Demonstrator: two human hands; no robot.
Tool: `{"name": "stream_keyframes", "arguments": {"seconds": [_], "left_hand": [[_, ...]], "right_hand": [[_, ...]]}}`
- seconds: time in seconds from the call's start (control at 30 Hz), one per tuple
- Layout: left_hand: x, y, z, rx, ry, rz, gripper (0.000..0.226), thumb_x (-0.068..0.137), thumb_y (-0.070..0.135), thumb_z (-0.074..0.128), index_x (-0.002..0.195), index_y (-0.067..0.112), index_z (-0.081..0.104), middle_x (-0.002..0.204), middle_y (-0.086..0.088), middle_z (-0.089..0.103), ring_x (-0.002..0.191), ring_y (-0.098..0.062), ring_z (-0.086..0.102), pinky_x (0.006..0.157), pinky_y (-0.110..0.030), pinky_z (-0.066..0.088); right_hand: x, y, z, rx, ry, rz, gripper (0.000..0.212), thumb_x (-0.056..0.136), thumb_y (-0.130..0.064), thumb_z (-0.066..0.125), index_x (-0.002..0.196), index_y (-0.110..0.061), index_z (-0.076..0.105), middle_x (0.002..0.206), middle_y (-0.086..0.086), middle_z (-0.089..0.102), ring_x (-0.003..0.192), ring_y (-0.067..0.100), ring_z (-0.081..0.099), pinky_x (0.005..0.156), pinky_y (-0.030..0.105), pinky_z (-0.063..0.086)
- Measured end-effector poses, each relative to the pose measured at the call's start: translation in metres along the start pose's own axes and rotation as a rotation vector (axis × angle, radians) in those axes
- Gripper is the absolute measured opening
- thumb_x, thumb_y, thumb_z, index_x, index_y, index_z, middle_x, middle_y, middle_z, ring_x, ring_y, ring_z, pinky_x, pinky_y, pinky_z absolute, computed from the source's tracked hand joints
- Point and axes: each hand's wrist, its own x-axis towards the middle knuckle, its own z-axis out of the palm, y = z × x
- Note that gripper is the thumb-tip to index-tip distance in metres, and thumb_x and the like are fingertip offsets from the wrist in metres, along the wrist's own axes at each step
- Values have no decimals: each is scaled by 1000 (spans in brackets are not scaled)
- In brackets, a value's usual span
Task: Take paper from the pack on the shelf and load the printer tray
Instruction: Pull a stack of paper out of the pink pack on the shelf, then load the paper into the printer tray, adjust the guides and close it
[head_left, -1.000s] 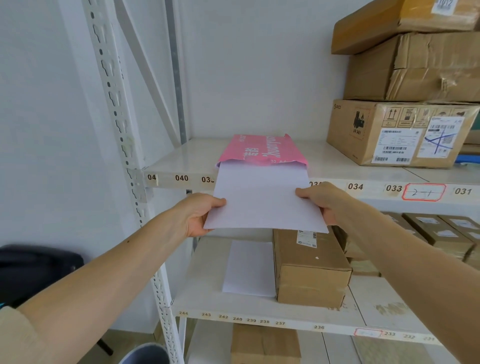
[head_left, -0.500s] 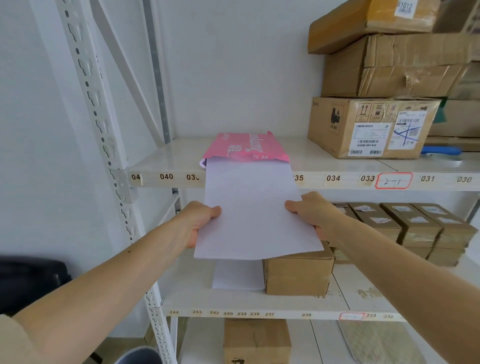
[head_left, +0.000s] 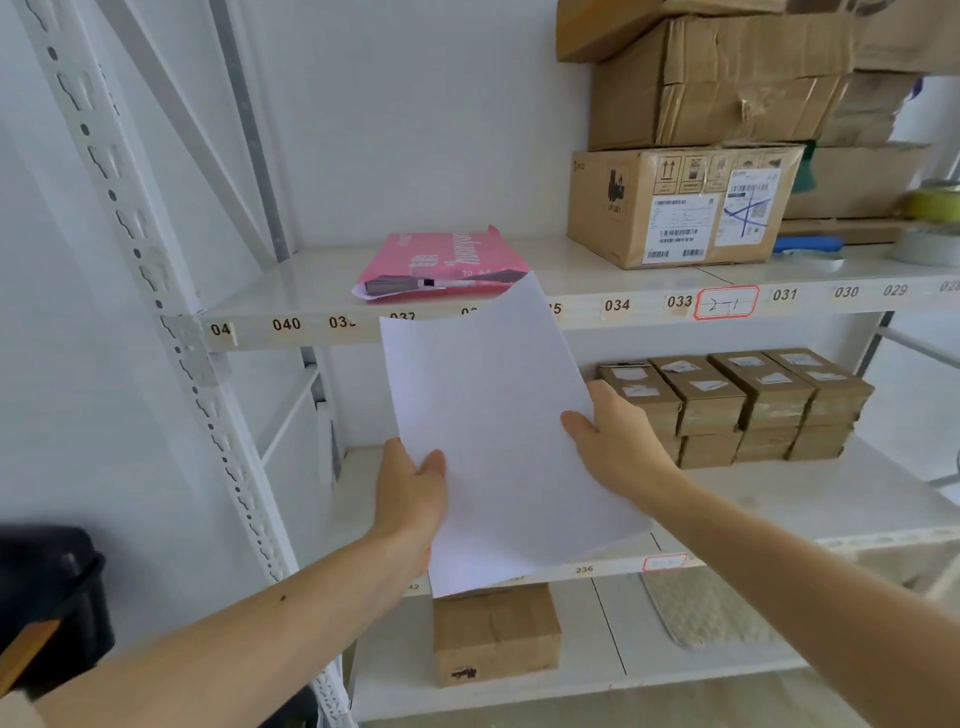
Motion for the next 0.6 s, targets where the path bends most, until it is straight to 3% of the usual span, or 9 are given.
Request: {"name": "stream_keyframes", "arguments": {"seconds": [0.07,0.23,0.43,0.6], "left_hand": [[-6,-5,8,7,-4,2,10,98,15,45,89,21,45,106,-9,57,104,-34,57,96,-51,48],[-16,-5,37,15,-83,7,10,97,12,44,106,16,47,108,-7,60,101,-29,59,93,-46,50],[-31,-5,96,26,-209,29,12,96,12,45,107,17,47,109,-6,60,100,-26,59,92,-46,51],[-55,-7,168,37,-329,66,18,95,17,47,112,22,50,107,0,63,97,-20,62,85,-42,53]], "right_hand": [[-8,7,-4,-29,10,2,21,99,-23,43,112,-7,47,99,9,61,88,32,62,81,49,54],[-18,32,-25,-43,45,45,21,98,-22,43,113,-9,47,102,11,62,90,33,62,81,48,55],[-30,79,-69,-56,128,134,21,99,-23,42,115,-11,47,98,8,63,85,30,64,76,46,57],[-43,141,-123,-87,236,213,14,98,-23,43,102,-10,47,83,2,59,67,18,55,51,28,42]]}}
